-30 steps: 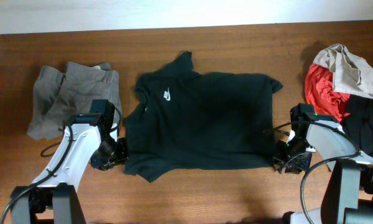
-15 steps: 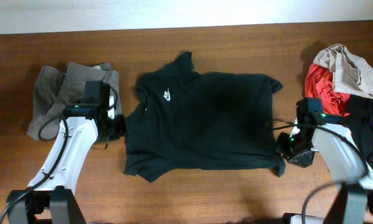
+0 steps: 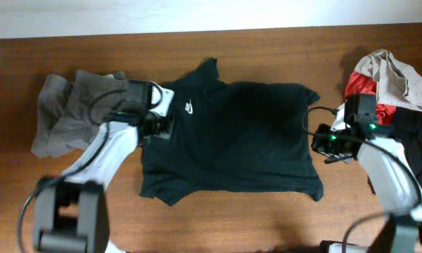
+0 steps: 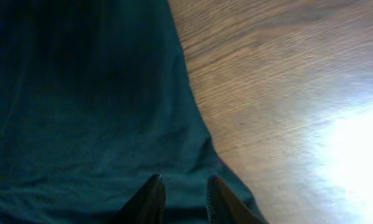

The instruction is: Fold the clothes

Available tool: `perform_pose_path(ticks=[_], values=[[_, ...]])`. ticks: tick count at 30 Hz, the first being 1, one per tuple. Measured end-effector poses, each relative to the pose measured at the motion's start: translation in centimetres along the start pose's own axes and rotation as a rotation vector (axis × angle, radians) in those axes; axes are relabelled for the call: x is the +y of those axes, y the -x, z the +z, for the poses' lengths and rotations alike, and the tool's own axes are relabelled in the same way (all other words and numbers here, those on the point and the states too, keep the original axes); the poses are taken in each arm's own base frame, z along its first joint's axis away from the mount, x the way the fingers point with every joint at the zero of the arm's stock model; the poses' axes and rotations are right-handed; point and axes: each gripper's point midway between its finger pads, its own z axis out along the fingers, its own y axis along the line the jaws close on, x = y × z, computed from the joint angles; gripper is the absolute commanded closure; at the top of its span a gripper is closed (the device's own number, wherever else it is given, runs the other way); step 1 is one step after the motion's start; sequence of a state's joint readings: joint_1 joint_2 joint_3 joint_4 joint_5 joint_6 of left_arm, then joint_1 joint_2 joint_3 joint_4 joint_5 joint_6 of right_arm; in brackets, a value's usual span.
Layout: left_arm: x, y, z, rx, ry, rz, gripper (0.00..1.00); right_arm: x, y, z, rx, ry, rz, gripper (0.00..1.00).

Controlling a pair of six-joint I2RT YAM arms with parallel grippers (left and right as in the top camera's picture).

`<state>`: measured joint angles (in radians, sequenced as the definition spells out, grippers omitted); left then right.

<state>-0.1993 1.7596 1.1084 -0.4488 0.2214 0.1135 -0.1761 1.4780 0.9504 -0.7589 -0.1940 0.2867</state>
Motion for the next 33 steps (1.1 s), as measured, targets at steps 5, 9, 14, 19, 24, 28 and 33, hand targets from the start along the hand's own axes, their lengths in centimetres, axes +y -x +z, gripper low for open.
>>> perform_pose_path(ticks=[5,9,14,19,24,28,33], values=[[0.5,-3.0,4.0,0.116,-0.006,0.014,0.99,1.8,-0.4,4.0,0.094,0.136,-0.077,0.77],[1.3,-3.9,4.2,0.162,0.03,0.007,0.99,1.6,-2.2,6.3,0.202,0.162,-0.095,0.86],[2.4,-5.0,3.6,0.225,0.11,-0.041,0.99,-0.3,-3.0,7.0,0.251,0.059,-0.043,0.87],[3.3,-5.8,3.1,0.262,0.157,-0.095,1.0,-0.7,-1.6,6.4,0.212,0.033,-0.04,0.87],[3.8,-5.9,2.9,0.269,0.173,-0.117,1.0,1.4,5.7,2.5,-0.011,0.104,-0.097,0.89],[4.0,-5.9,2.8,0.272,0.184,-0.12,1.0,4.2,13.3,-2.2,-0.294,0.174,-0.139,0.89],[4.3,-5.9,2.7,0.271,0.197,-0.124,1.0,4.9,16.5,-1.8,-0.396,0.208,-0.113,0.89]])
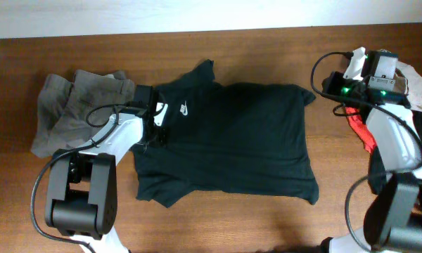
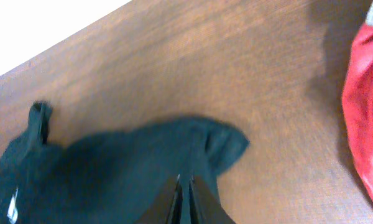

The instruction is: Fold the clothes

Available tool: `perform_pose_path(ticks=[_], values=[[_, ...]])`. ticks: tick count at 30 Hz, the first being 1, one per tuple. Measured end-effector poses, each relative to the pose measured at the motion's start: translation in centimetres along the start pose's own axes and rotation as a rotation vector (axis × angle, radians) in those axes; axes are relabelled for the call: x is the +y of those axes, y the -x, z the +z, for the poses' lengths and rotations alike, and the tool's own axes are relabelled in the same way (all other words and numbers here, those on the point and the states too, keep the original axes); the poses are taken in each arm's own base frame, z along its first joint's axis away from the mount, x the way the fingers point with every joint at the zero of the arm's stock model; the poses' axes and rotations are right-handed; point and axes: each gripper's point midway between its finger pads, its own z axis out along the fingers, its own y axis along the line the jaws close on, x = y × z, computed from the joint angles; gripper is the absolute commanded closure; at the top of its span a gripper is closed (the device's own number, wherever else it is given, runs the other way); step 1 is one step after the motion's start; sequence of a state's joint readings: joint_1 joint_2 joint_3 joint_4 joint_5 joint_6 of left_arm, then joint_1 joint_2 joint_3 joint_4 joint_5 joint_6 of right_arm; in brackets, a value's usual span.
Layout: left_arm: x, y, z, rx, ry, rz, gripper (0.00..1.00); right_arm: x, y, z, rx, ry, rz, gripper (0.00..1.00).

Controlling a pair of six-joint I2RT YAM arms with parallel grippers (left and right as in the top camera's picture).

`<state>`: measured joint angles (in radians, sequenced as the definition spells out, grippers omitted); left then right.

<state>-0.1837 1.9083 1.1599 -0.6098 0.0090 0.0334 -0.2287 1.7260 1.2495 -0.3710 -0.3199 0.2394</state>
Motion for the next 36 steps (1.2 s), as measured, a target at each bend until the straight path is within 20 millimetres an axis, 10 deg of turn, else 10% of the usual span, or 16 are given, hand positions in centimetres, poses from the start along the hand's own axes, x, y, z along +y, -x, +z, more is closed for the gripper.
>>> perform_pose_path(ticks=[10,26,36], values=[[0.2,0.1,0.0,-0.002,0.009,-0.002,0.99,-3.0,-3.8,9.6,0.086,0.045,0.123,0.9],[0.2,0.1,0.0,-0.002,0.01,-0.002,1.0,-4.5,-5.4,11.8,0.109,0.014,0.157,0.9],[0.2,0.1,0.0,-0.001,0.009,-0.002,0.99,-6.5,-1.2,12.6,-0.051,-0.089,-0.045,0.96]])
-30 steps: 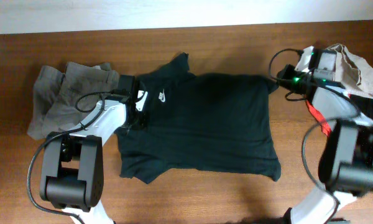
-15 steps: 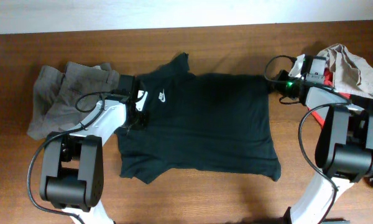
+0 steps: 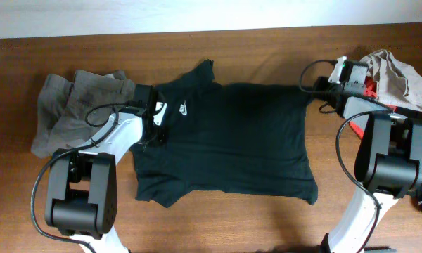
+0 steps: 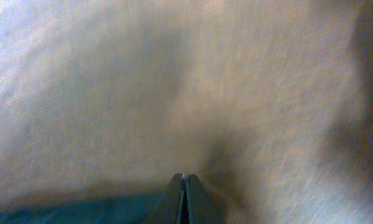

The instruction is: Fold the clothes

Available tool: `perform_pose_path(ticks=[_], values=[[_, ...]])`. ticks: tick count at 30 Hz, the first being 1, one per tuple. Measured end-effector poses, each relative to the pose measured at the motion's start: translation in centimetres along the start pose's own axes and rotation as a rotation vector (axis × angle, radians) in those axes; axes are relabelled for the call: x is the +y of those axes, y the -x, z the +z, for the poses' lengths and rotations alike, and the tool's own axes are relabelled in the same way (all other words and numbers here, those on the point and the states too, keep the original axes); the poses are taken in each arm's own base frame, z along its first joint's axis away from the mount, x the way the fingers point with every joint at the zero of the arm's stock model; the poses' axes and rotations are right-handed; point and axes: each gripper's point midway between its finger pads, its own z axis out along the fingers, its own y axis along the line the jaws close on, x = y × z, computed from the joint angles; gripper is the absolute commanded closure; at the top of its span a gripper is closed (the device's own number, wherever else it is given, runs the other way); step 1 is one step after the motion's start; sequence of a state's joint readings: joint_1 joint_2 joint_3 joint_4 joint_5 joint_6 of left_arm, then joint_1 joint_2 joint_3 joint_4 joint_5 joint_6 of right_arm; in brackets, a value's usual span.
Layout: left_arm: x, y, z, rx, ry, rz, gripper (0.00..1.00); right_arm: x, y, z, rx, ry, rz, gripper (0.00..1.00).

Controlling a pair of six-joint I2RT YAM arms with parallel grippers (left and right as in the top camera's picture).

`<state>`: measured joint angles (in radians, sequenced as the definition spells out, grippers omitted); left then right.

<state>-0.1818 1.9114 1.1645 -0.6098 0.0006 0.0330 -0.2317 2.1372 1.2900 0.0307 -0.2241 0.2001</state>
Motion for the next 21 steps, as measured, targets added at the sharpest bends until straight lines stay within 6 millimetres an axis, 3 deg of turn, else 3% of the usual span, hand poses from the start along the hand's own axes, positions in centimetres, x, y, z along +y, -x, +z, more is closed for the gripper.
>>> perform_pose_path(ticks=[5,8,10,12,13,15,16,18,21], values=[[0.0,0.0,0.0,0.0,-0.001,0.0,0.97,1.4,5.7,-0.9,-0.105,0.035,-0.115,0.95],[0.0,0.0,0.0,0.0,-0.001,-0.001,0.96,3.0,7.3,-1.8,-0.085,0.093,-0.135,0.91],[0.0,0.1,0.0,0.006,-0.001,-0.002,0.95,3.8,6.9,-2.5,-0.007,0.126,-0.123,0.86],[0.1,0.3,-0.2,0.019,-0.001,-0.002,0.85,4.3,5.9,-3.3,0.079,0.143,-0.103,0.74],[0.1,0.6,-0.5,0.023,-0.001,-0.004,0.79,4.4,5.2,-3.8,0.135,0.144,-0.083,0.68],[0.3,1.9,-1.8,0.012,0.002,-0.006,0.57,4.6,4.0,-4.6,0.212,0.147,-0.062,0.65],[0.3,3.1,-2.9,-0.007,0.004,-0.006,0.44,4.7,3.5,-5.0,0.242,0.15,-0.05,0.63],[0.4,6.0,-5.1,-0.075,0.001,-0.013,0.32,4.8,3.0,-5.4,0.276,0.154,-0.036,0.62],[-0.1,11.3,-9.5,-0.236,-0.032,-0.012,0.32,5.2,1.3,-6.0,0.351,0.171,-0.002,0.61]])
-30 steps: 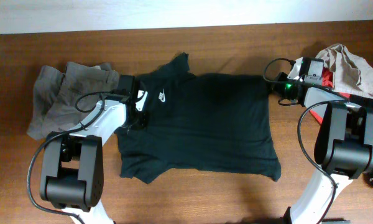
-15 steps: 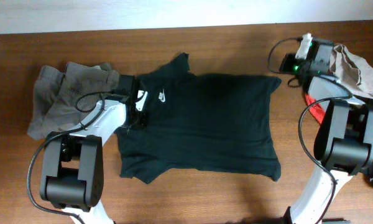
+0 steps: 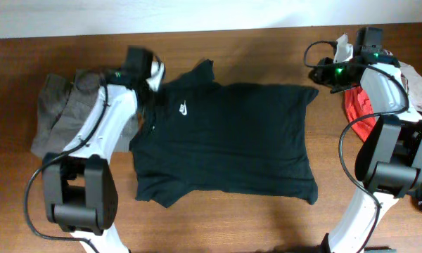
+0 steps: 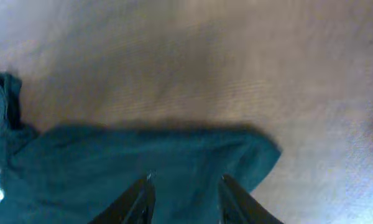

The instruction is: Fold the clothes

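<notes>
A black T-shirt [image 3: 232, 140] with a small white logo [image 3: 186, 109] lies spread flat in the middle of the wooden table. My right gripper [image 3: 319, 76] hovers by the shirt's back right corner [image 3: 311, 93]. In the right wrist view it [image 4: 186, 182] is open, its fingertips [image 4: 149, 182] over that corner [image 4: 255, 155] with nothing between them. My left gripper [image 3: 149, 72] is at the shirt's back left, beside the collar [image 3: 207, 69]. Its jaws cannot be made out.
A crumpled grey garment [image 3: 63, 112] lies left of the shirt, under the left arm. A pile of clothes sits at the right edge, with a red piece [image 3: 355, 105] and a beige one [image 3: 408, 74]. Bare table [image 3: 218, 225] lies in front of the shirt.
My right gripper was shut and low on the table by the shirt's back right corner; now it is open and higher above that corner. The left gripper moved from beside the logo toward the back.
First my right gripper stood open at the middle of the shirt's right edge, the left resting by the logo. Then the right was shut and high at the back right. Then it was shut low at the corner. Now it is open there, and the shirt lies flat.
</notes>
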Available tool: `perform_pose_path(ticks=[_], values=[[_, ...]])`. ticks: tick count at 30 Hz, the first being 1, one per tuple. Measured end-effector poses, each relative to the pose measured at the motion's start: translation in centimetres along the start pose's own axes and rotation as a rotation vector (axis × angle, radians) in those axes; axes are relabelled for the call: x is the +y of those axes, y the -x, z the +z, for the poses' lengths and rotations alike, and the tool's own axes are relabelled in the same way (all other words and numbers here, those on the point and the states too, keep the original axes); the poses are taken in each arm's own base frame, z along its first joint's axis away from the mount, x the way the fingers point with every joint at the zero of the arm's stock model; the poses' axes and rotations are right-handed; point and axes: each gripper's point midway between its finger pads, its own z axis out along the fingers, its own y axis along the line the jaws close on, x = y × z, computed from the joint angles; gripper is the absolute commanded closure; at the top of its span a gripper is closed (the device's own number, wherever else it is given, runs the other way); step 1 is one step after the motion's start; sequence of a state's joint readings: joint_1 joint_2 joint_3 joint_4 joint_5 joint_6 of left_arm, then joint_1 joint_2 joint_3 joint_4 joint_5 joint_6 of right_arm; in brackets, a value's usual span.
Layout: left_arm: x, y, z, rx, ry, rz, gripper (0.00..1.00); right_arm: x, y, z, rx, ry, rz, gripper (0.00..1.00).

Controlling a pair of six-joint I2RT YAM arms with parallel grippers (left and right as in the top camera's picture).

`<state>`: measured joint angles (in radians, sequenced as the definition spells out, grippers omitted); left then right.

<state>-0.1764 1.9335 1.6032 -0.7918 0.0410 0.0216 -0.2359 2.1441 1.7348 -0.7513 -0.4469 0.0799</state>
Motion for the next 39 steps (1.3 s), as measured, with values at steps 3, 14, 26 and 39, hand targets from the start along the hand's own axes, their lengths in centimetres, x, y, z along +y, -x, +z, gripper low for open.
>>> perform_pose_path(ticks=[3,14,26,39], values=[[-0.6,4.7,-2.2,-0.16,-0.022,0.019,0.34,0.5,-1.2,0.1,0.048,0.014,0.02,0.61],[-4.8,7.5,2.4,-0.253,-0.094,0.213,0.33,4.4,-4.8,0.8,0.19,0.097,0.022,0.56],[-10.0,9.0,9.9,-0.371,-0.077,0.426,0.36,5.8,-6.8,0.2,0.278,0.163,0.071,0.56],[-11.8,6.3,13.8,-0.298,-0.087,0.477,0.52,5.7,-6.9,0.2,0.278,0.155,0.07,0.56]])
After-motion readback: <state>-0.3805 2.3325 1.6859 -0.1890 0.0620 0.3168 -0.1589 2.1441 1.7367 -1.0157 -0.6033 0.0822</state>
